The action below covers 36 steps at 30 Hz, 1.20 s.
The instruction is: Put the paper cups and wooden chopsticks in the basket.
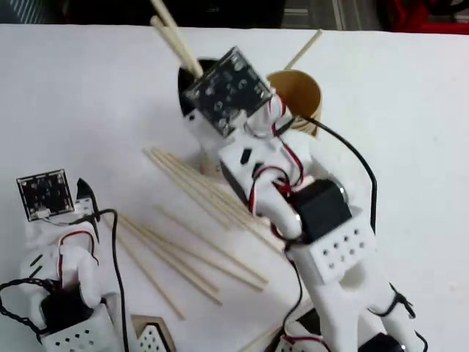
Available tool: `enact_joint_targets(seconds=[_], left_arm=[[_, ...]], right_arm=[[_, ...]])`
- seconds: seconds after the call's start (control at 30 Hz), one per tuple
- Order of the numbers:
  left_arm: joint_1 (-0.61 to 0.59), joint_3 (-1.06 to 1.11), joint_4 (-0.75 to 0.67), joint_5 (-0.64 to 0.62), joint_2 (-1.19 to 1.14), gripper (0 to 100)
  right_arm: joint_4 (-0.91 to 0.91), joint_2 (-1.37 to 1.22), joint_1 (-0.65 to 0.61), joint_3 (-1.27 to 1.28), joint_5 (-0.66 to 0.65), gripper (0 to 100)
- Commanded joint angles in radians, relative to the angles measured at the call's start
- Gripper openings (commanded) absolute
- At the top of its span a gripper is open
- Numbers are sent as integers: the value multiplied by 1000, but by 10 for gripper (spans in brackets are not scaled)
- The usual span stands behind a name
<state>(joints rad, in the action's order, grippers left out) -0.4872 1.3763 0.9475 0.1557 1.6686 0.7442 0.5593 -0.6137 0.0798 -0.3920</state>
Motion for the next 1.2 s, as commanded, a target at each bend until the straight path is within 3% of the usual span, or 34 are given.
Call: enact_joint_targets(seconds=[0.0,0.27,0.43,1.17], left_arm=[[-8,-6,-21,-6,7,158],[-8,5,-28,-6,7,158],[-8,5,-28,-6,7,158],[-8,5,-28,-6,7,158]], right_arm=[[-94,-18,33,-8,6,19],[-139,-136,101,-3,149,19],[-113,-104,101,114,153,19],[-105,326,76,652,160,46]])
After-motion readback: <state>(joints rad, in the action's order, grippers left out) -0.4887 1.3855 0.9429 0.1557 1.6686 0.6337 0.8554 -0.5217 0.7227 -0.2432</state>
